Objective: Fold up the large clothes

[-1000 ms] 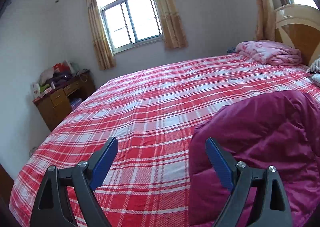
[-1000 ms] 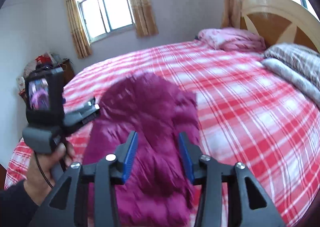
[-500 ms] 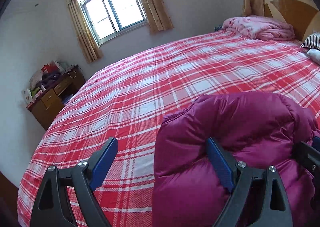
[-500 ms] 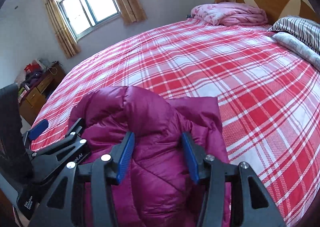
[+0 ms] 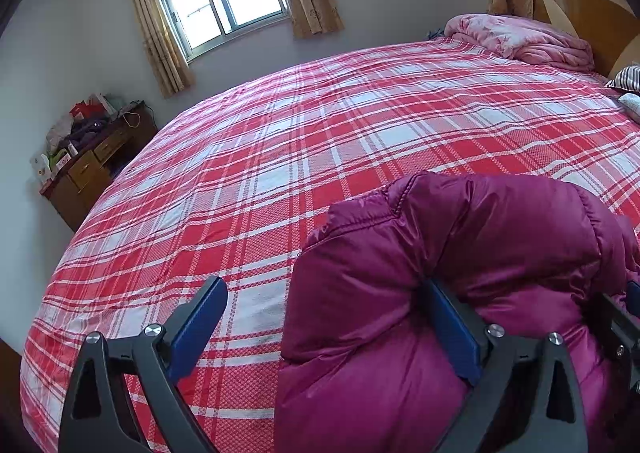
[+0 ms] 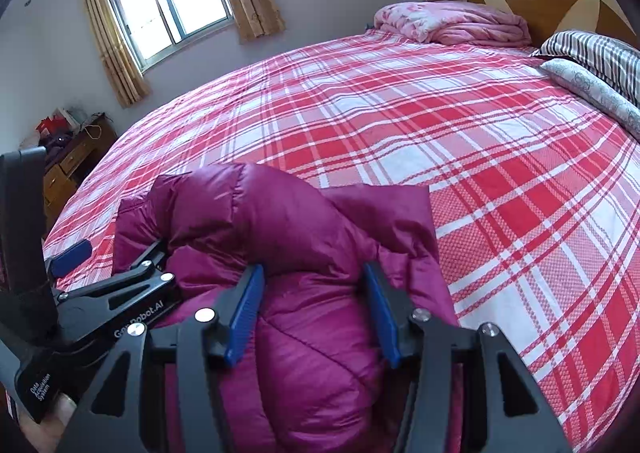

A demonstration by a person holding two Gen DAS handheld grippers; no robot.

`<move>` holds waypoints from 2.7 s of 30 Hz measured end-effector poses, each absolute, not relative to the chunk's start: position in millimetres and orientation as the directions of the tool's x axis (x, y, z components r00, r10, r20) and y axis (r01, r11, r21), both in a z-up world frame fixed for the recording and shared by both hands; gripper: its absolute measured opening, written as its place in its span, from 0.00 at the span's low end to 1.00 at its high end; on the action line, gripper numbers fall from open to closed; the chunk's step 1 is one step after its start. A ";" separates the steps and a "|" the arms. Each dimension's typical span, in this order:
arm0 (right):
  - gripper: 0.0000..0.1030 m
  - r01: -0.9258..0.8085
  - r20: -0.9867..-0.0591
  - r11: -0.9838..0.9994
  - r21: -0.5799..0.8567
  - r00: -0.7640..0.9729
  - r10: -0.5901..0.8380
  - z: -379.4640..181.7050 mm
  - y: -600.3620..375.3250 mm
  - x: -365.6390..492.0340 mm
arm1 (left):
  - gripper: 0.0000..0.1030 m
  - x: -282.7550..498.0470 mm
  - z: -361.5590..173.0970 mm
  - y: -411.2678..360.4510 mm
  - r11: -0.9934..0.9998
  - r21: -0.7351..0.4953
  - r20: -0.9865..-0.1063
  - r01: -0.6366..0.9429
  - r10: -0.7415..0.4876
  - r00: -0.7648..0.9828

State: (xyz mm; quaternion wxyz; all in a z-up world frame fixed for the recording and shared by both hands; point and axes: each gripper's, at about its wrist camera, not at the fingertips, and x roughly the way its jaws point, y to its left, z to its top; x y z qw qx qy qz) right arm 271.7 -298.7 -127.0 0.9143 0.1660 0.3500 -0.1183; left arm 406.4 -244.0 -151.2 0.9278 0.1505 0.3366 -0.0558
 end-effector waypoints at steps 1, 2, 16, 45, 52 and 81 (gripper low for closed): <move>0.52 0.334 -0.682 0.917 0.219 0.725 -0.101 -127.9 -298.8 272.3 | 0.95 407.2 -152.1 -243.7 0.949 0.238 -0.645 0.206 -0.004 0.764; 0.52 0.336 -0.684 0.916 0.218 0.722 -0.102 -128.7 -298.9 272.5 | 0.96 407.9 -153.1 -243.5 0.950 0.234 -0.649 0.207 -0.006 0.761; 0.54 0.352 -0.706 0.919 0.177 0.696 -0.130 -135.6 -295.8 279.1 | 0.97 412.1 -158.8 -243.9 0.949 0.233 -0.666 0.211 -0.002 0.746; 0.74 0.280 -0.661 0.911 0.304 0.750 -0.010 -124.9 -307.5 257.6 | 0.97 404.5 -144.0 -205.9 0.954 0.063 -0.714 0.293 -0.162 0.681; 0.89 0.308 -0.630 0.876 0.371 0.777 -0.006 -114.3 -337.4 208.4 | 0.97 360.4 -134.2 -138.4 0.926 -0.130 -0.697 0.353 -0.339 0.632; 0.24 0.077 -0.578 0.866 0.494 0.773 0.261 -97.4 -258.3 189.9 | 0.31 278.3 -90.8 -129.8 0.869 -0.166 -0.639 0.466 -0.455 0.620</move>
